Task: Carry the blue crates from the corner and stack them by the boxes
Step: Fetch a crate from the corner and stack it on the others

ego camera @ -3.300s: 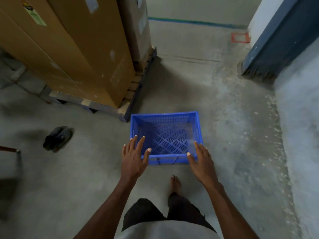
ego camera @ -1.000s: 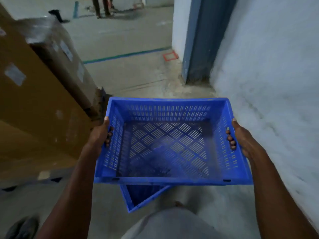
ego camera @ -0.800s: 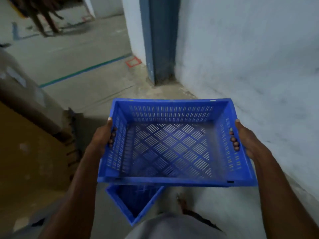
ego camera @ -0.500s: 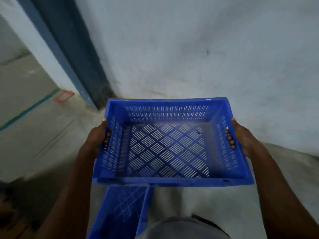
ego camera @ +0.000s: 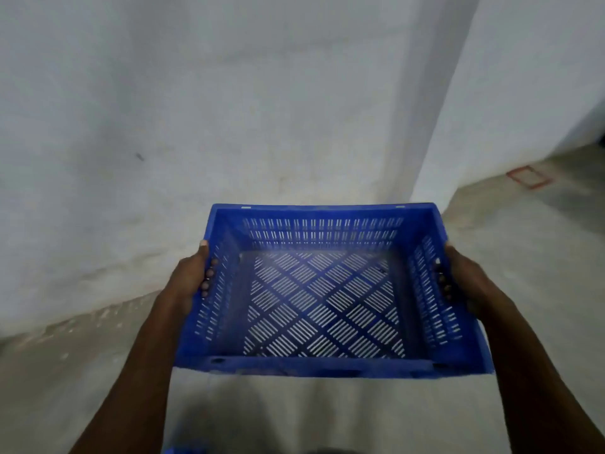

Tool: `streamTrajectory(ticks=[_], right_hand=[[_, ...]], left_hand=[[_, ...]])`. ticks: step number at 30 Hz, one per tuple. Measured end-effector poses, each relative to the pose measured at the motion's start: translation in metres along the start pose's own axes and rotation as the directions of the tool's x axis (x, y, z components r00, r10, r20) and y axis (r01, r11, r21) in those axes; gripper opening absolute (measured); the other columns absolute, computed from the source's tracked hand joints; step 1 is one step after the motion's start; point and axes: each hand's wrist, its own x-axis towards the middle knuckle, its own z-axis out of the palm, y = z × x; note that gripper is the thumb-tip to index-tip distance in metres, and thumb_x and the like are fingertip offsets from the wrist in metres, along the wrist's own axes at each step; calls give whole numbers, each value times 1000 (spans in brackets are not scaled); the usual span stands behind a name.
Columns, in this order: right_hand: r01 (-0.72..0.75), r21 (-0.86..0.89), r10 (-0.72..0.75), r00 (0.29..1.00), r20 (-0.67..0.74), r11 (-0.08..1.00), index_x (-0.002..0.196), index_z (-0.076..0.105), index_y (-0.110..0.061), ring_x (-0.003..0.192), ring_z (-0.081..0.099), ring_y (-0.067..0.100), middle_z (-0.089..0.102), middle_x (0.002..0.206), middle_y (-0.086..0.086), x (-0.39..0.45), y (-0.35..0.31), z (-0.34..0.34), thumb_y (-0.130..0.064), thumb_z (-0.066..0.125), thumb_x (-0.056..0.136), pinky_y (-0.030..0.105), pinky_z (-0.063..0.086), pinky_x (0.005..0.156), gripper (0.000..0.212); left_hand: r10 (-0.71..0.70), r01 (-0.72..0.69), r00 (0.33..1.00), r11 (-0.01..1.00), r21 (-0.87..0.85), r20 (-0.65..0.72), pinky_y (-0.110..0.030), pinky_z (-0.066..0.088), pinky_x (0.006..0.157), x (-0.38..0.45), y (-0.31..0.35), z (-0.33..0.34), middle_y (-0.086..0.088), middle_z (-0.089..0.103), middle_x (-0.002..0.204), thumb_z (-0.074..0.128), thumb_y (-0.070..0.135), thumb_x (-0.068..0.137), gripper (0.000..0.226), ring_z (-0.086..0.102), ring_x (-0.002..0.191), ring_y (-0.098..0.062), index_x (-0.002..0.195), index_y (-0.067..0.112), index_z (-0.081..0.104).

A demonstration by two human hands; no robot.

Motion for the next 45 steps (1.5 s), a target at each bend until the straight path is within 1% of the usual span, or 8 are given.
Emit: streamTrajectory(ticks=[3,8,17,20,25,29,35,45], right_hand=[[-40,60,49,988,-148,997,79,53,-12,47,31,17,41,59,4,-2,11,-64,-64,34,99,26,30,41,59],[-83,181,142,929,-341,980,83,55,-11,47,34,18,43,58,4,10,30,-145,-65,37,97,29,31,46,58],[-64,382,292,764,-575,922,88,56,-9,50,36,19,44,63,5,41,42,-222,-64,37,98,30,33,47,59],[-30,444,335,704,-626,895,89,56,-9,51,35,19,44,64,5,47,41,-237,-63,39,98,30,33,48,57],[22,497,393,584,-711,867,89,57,-10,49,36,18,44,63,5,65,51,-270,-67,40,96,28,34,45,61],[21,532,442,531,-723,846,88,58,-10,50,38,19,46,63,4,92,63,-323,-69,40,94,31,35,48,61],[1,534,452,530,-718,846,88,55,-10,51,34,18,44,61,3,157,69,-452,-68,39,95,31,32,48,61],[-19,528,456,529,-716,849,87,55,-12,49,34,17,43,60,1,273,16,-660,-67,39,96,30,31,46,59]], left_hand=[[29,-41,989,996,81,142,-27,35,49,23,33,82,1,47,60,44,69,96,58,36,46,-15,81,14,59],[33,-104,940,976,192,340,-29,39,52,60,87,208,-1,50,61,42,68,97,59,40,46,-15,80,14,60],[24,-252,790,924,288,612,-28,38,50,127,155,419,-1,50,59,40,65,99,58,39,46,-14,83,13,60],[0,-295,716,906,303,698,-29,39,51,145,180,485,-2,51,60,41,64,99,56,40,47,-15,84,13,59],[-3,-363,641,880,307,768,-27,34,48,150,200,597,1,47,56,43,62,99,52,35,41,-14,82,15,58],[-41,-378,590,869,320,807,-25,30,44,146,200,694,3,44,55,44,63,99,52,32,40,-13,84,15,58],[-64,-381,586,858,344,808,-25,29,45,128,202,849,1,46,58,44,61,99,52,32,41,-14,85,14,60],[-94,-315,592,887,337,800,-22,27,42,109,249,1070,3,44,57,44,63,98,50,30,38,-12,84,17,57]])
